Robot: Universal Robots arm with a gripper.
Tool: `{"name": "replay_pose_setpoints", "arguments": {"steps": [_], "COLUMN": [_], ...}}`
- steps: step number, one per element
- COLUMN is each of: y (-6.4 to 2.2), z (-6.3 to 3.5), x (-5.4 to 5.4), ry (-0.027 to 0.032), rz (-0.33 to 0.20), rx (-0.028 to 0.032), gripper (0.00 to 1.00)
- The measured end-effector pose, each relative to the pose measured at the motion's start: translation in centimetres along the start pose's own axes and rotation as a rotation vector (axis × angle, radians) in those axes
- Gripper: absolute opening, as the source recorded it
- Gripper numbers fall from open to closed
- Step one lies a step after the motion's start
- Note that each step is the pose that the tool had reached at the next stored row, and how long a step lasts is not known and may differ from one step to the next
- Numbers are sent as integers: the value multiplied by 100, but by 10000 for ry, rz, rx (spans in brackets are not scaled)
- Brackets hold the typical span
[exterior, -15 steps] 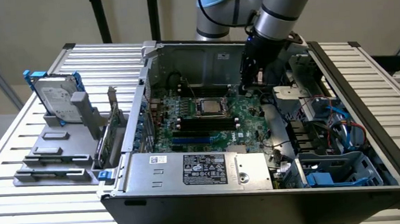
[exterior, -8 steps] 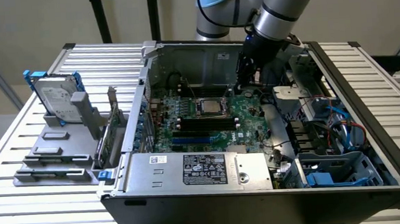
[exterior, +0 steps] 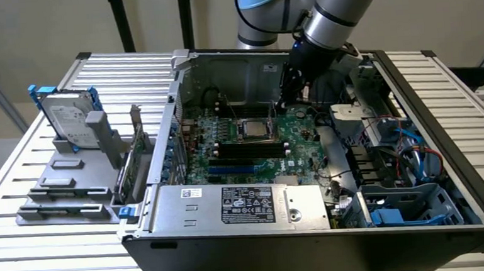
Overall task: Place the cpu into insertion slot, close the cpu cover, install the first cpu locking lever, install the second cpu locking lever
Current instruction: 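Close the cpu cover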
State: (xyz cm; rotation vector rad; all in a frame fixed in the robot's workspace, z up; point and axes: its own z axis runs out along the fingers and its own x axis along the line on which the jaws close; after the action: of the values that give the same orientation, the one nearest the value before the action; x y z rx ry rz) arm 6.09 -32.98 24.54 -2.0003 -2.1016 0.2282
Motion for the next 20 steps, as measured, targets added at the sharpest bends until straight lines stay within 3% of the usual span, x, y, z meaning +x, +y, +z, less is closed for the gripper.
{"name": "replay_pose_setpoints", "arguments": {"steps": [10,16,20], "y": [-192,-333,-469], "z": [88,167,234], "x": [7,11,15], "ry": [-23,-17,-8], "rz": [-99,-149,-159], "rx": [177,247,281], "gripper": [11,11,11]}}
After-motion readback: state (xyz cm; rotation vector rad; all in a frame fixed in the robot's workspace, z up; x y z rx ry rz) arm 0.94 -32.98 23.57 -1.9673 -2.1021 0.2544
